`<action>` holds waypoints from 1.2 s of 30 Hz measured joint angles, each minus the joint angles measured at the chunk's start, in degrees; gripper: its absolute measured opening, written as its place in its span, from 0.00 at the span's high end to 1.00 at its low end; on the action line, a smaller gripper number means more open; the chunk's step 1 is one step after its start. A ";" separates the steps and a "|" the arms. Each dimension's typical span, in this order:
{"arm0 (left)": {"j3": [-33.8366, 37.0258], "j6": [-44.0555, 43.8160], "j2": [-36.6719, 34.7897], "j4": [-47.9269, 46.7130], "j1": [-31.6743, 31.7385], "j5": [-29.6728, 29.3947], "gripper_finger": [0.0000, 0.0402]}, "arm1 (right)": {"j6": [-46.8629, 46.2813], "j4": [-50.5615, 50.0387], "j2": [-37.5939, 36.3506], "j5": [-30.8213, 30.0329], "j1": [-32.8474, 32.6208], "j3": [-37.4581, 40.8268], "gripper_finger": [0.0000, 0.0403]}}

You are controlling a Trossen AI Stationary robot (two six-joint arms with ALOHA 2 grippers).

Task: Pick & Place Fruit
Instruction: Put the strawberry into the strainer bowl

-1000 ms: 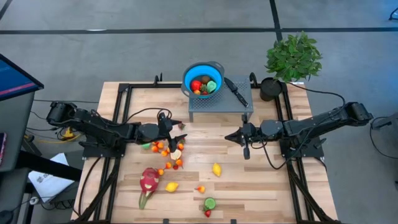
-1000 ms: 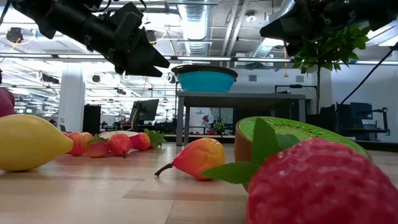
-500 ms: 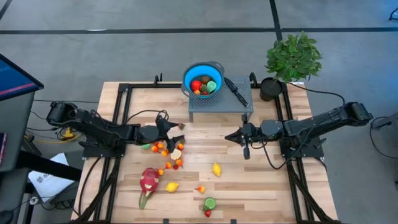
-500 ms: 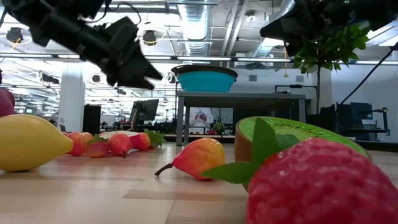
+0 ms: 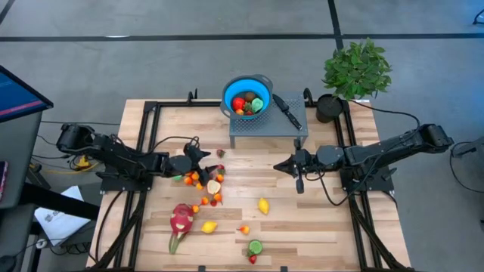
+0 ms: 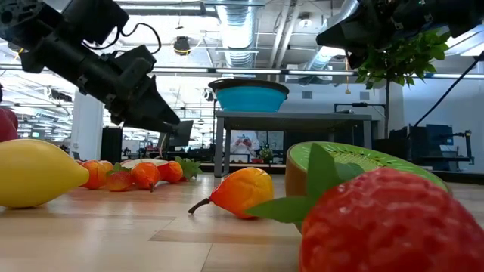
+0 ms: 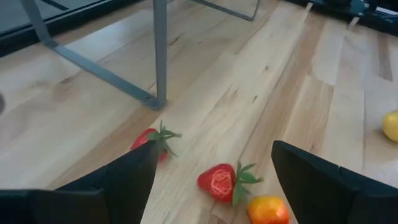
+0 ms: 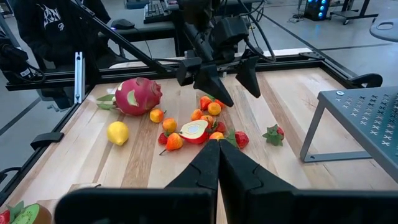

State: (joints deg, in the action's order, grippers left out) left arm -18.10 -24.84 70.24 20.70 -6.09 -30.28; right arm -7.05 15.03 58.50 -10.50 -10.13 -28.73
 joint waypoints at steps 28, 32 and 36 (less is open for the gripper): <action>-5.80 14.80 1.14 2.54 14.75 12.78 0.27 | 0.00 0.15 0.00 0.00 0.06 0.00 1.00; -9.20 17.04 6.11 2.44 14.50 14.82 0.27 | 0.02 -0.04 0.00 -0.01 0.06 0.00 1.00; -11.86 17.12 12.16 2.02 14.41 16.36 0.27 | 0.02 -0.30 0.00 0.00 0.06 0.00 1.00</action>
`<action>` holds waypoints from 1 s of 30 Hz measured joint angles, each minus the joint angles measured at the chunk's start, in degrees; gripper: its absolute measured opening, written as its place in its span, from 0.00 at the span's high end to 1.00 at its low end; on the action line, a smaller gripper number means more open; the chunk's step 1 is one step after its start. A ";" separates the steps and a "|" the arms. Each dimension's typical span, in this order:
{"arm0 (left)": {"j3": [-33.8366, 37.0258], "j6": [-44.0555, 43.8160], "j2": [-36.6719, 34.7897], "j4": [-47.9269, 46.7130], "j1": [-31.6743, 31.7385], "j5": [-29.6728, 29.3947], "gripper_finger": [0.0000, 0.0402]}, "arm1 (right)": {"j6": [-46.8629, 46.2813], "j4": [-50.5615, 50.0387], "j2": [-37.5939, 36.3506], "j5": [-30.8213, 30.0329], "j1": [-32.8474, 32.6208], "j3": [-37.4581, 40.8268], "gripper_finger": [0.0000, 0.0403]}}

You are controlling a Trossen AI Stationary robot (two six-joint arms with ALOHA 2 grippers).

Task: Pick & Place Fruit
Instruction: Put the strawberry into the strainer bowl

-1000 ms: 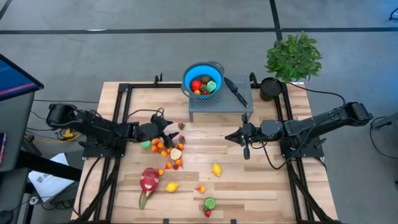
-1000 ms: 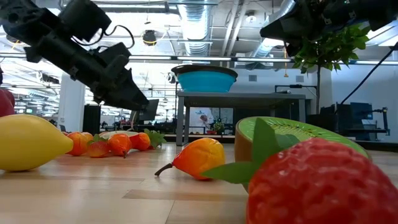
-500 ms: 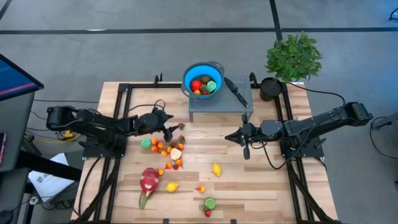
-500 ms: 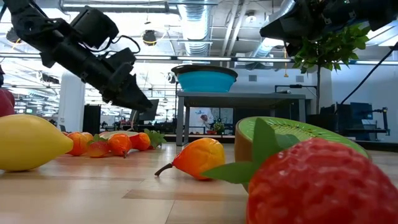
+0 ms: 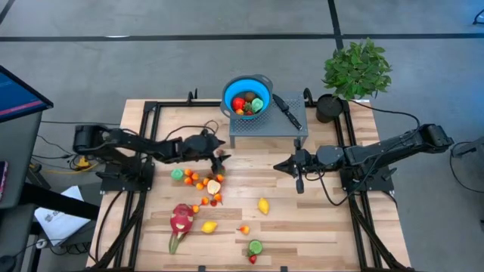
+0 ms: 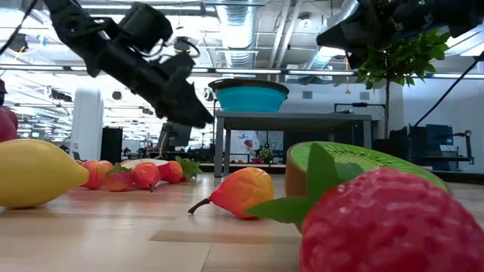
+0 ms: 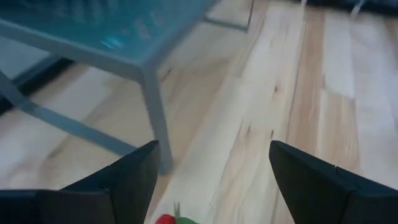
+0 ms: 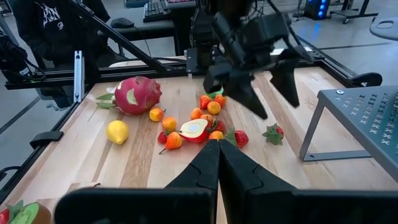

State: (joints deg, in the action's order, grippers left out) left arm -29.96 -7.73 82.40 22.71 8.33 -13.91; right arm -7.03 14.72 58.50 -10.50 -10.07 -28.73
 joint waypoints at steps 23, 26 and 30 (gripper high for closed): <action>-0.13 -0.20 2.22 -4.10 0.10 -1.55 0.27 | 0.03 -1.01 0.00 0.00 0.00 0.00 1.00; -0.13 -0.20 2.22 -4.43 0.11 -1.57 0.27 | 0.02 -1.01 -0.01 -0.01 -0.04 0.00 1.00; -0.13 -0.20 2.22 -4.58 0.12 -1.55 0.27 | 0.02 -1.01 0.00 -0.02 -0.04 0.00 1.00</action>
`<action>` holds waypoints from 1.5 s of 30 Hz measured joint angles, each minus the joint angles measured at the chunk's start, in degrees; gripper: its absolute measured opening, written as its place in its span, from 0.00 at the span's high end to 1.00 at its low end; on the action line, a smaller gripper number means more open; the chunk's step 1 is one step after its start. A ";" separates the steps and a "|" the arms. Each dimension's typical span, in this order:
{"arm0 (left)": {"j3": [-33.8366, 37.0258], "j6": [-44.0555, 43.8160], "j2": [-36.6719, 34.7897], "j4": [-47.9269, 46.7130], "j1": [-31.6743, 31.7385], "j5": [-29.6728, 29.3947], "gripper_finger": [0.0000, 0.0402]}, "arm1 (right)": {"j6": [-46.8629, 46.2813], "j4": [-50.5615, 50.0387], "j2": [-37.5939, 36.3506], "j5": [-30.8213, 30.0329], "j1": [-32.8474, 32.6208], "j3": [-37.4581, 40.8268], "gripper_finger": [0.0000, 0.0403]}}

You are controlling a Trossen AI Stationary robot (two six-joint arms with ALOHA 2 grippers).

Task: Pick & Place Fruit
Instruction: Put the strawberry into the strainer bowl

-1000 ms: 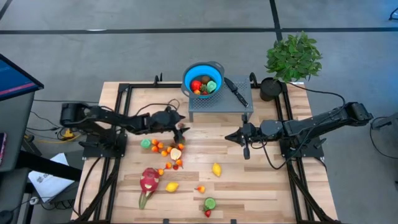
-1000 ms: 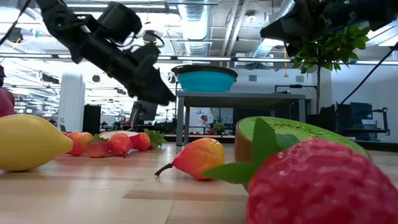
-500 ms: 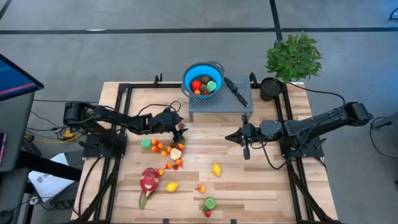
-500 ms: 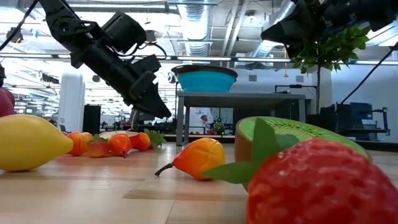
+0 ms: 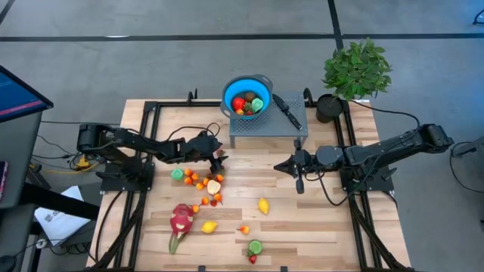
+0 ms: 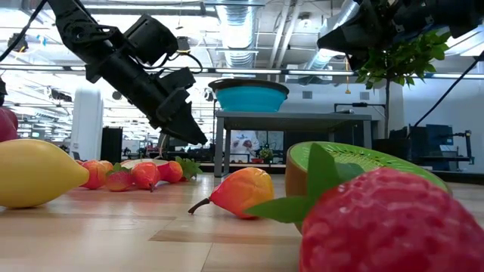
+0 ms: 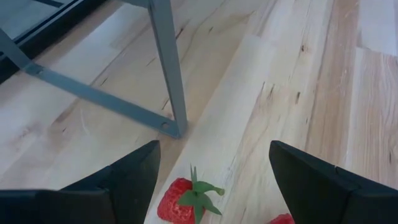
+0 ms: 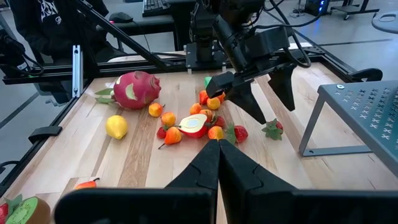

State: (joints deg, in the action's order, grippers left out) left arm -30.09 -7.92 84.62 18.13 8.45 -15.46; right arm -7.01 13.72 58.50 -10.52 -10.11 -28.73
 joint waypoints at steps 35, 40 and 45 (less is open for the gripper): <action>0.09 -1.91 1.90 -6.43 3.72 -0.70 0.27 | -0.09 0.00 0.00 0.00 0.00 0.00 1.00; 0.07 -3.02 5.85 -5.77 3.41 -0.57 0.27 | -0.09 0.00 -0.02 0.00 0.00 0.00 1.00; 0.04 -3.21 8.39 -4.09 3.43 -0.57 0.27 | -0.07 0.00 0.00 0.02 0.00 0.00 1.00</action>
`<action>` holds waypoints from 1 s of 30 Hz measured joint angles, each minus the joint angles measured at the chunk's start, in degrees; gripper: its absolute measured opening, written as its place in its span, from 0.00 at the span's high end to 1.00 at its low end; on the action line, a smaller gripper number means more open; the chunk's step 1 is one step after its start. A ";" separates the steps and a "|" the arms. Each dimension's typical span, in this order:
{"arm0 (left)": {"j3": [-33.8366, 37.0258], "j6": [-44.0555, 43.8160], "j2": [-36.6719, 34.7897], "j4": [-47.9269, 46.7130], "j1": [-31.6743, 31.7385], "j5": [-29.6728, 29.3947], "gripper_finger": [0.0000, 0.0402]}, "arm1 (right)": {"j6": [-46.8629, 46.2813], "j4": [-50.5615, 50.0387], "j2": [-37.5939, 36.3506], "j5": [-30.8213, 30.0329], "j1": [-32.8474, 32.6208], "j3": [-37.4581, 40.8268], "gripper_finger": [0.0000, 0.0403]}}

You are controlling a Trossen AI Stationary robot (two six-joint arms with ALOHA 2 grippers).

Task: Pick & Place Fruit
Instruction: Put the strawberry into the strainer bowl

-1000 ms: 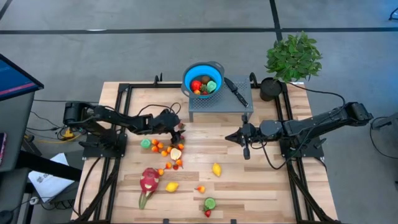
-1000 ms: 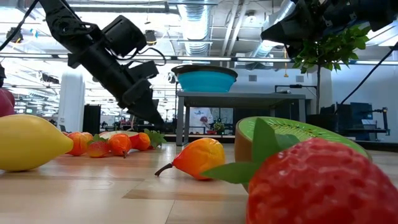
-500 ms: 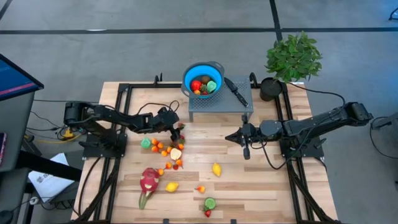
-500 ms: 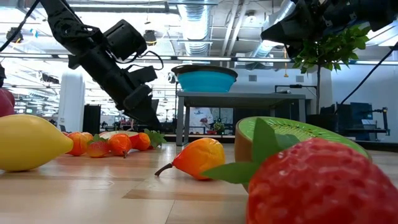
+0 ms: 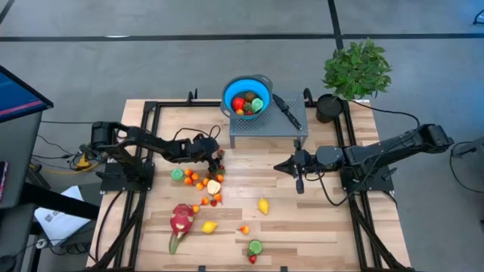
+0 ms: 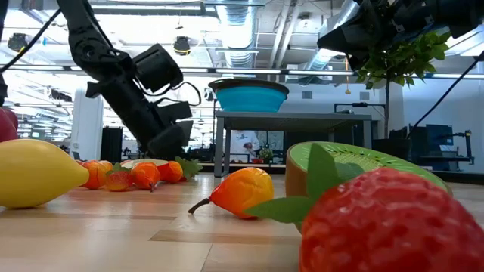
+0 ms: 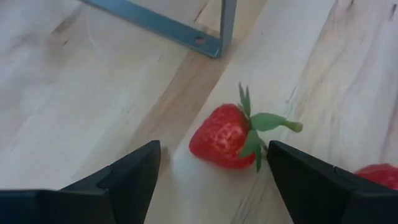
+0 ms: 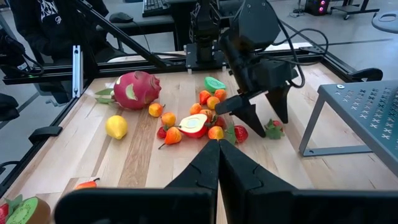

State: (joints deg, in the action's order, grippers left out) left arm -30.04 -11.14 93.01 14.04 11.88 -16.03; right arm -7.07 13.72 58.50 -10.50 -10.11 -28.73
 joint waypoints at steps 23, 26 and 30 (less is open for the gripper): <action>0.00 2.25 0.52 3.37 0.11 0.02 0.27 | 0.00 -0.02 0.00 0.00 0.00 0.00 1.00; 0.00 2.25 0.52 3.37 0.11 0.79 0.27 | 0.00 -0.02 0.00 -0.02 0.00 0.00 1.00; 0.00 2.12 0.52 3.39 0.11 2.60 0.30 | 0.00 -0.02 0.00 -0.02 0.00 0.00 1.00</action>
State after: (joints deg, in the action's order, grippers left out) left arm -30.04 -9.01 93.54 17.43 11.99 -13.44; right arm -7.07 13.69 58.50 -10.52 -10.11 -28.73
